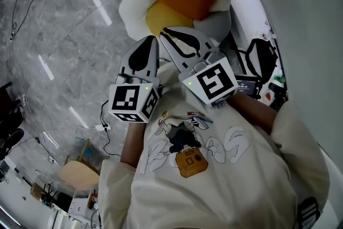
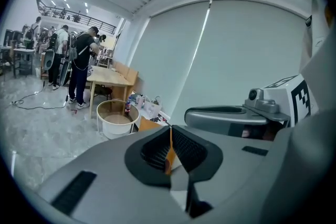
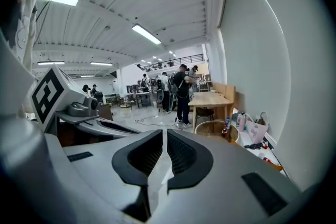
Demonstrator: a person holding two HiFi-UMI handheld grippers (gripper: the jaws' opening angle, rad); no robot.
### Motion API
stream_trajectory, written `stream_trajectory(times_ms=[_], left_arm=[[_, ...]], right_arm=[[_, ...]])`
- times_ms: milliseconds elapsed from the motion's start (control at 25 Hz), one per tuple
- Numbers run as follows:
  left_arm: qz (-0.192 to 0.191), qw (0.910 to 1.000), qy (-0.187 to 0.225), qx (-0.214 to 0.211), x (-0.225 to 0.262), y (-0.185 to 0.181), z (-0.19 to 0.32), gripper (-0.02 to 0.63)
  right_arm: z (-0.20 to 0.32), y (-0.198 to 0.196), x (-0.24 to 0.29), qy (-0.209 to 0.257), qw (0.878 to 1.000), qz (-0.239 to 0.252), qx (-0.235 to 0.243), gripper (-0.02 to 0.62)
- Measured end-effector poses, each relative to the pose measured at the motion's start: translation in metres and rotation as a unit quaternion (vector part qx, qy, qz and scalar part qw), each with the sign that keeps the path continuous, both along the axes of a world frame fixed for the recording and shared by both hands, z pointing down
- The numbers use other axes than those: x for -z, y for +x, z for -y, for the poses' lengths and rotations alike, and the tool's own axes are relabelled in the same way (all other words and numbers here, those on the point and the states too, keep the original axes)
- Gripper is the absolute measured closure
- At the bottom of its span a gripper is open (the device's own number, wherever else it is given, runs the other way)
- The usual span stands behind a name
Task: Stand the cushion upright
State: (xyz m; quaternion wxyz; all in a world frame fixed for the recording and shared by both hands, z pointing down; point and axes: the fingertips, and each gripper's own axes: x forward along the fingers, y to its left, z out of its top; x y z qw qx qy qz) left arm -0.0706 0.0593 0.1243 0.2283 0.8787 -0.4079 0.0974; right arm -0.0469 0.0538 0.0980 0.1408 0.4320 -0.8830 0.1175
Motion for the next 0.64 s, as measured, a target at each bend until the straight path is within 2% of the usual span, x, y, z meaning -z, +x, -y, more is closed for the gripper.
stream_trajectory(times_ms=[280,640], left_arm=[[0.010,0.9998,-0.001,-0.017,-0.003,0.004,0.002,0.588],[0.008,0.9998,-0.012,-0.016,-0.008,0.000,0.006,0.588]], right_arm=[[0.004,0.003,-0.002,-0.009,1.000,0.006,-0.017,0.547],[0.011,0.017,-0.012,-0.026,0.998,0.016,-0.051,0.547]])
